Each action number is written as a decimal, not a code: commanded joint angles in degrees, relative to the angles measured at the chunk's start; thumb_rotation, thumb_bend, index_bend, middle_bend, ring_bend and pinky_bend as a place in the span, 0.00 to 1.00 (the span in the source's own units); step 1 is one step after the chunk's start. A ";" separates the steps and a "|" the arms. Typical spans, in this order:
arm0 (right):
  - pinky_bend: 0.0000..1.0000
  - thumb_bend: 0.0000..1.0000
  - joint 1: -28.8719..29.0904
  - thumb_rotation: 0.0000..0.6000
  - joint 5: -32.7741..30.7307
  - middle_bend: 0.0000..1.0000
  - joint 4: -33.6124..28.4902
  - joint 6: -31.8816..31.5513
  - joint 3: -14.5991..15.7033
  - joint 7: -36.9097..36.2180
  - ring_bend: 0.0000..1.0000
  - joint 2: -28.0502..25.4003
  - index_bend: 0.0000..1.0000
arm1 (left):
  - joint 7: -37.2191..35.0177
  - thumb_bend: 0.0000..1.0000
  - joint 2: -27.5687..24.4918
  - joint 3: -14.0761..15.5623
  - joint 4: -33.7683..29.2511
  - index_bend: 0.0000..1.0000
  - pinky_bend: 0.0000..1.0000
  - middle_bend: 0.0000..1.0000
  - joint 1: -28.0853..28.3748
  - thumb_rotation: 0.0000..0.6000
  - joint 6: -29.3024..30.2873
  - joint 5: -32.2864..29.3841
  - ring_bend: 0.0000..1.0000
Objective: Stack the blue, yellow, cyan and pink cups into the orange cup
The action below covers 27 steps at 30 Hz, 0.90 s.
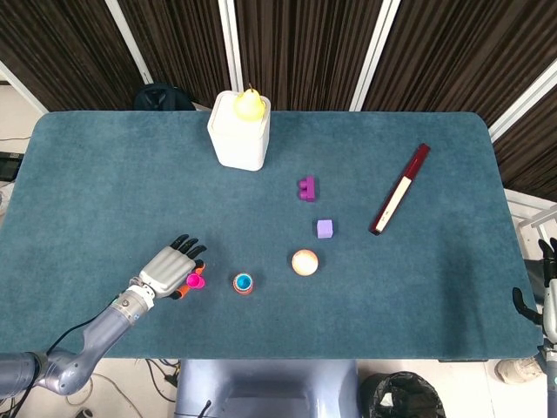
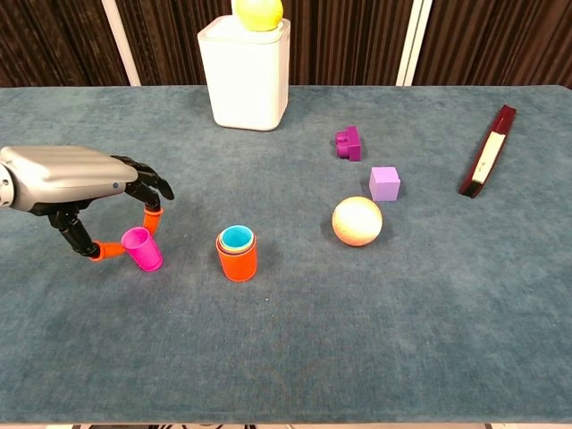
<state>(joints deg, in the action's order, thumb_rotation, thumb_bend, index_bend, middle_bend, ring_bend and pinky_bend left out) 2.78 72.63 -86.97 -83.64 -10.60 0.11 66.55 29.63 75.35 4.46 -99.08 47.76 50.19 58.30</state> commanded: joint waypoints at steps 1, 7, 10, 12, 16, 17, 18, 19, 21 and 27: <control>0.00 0.42 0.02 1.00 -0.01 0.00 0.04 0.07 0.02 0.00 0.05 0.02 0.04 | 0.19 0.35 0.22 -0.08 0.23 0.43 0.00 0.12 -0.04 1.00 0.05 0.08 0.00; 0.00 0.42 0.03 1.00 0.12 0.00 -0.01 0.03 0.06 -0.02 0.05 0.04 0.04 | 0.57 0.37 0.81 -0.44 0.70 0.43 0.00 0.13 -0.02 1.00 0.27 0.38 0.00; 0.00 0.42 0.02 1.00 0.07 0.00 -0.01 -0.02 0.00 -0.05 0.05 0.04 0.04 | 0.76 0.37 1.09 -0.60 0.90 0.44 0.00 0.13 0.01 1.00 0.24 0.38 0.00; 0.00 0.42 0.00 1.00 0.10 0.00 -0.03 -0.08 -0.01 -0.08 0.05 0.04 0.04 | 0.81 0.38 1.15 -0.66 0.87 0.44 0.00 0.13 0.00 1.00 0.20 0.34 0.00; 0.00 0.42 -0.04 1.00 0.06 0.00 -0.02 -0.14 -0.05 -0.17 0.05 0.00 0.04 | 0.37 0.38 0.81 -1.48 -0.03 0.44 0.00 0.13 -0.09 1.00 0.94 0.86 0.00; 0.00 0.42 -0.04 1.00 0.06 0.00 -0.01 -0.13 -0.04 -0.17 0.05 0.00 0.04 | 0.24 0.38 0.70 -1.67 -0.27 0.44 0.00 0.13 -0.09 1.00 1.13 1.02 0.00; 0.00 0.42 -0.04 1.00 0.07 0.00 0.00 -0.12 -0.04 -0.16 0.05 0.00 0.04 | 0.12 0.38 0.58 -1.87 -0.52 0.44 0.00 0.13 -0.10 1.00 1.32 1.21 0.00; 0.00 0.42 -0.02 1.00 0.08 0.00 0.02 -0.08 -0.02 -0.14 0.05 0.02 0.04 | -0.21 0.38 0.28 -2.42 -1.25 0.44 0.00 0.13 -0.07 1.00 1.80 1.76 0.00; 0.00 0.42 0.02 1.00 0.11 0.00 0.03 0.01 0.02 -0.11 0.05 0.05 0.04 | -0.67 0.38 -0.17 -3.16 -2.31 0.44 0.00 0.13 -0.01 1.00 2.41 2.64 0.00; 0.00 0.42 0.08 1.00 0.20 0.00 0.02 0.10 0.09 -0.04 0.05 0.14 0.04 | -2.04 0.38 -0.13 -5.42 -4.05 0.44 0.00 0.13 0.60 1.00 3.55 5.65 0.00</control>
<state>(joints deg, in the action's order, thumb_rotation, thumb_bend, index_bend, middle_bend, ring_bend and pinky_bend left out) 2.86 72.83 -86.95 -83.55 -10.51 0.07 66.68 27.89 75.11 -0.60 -102.88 48.15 53.59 63.63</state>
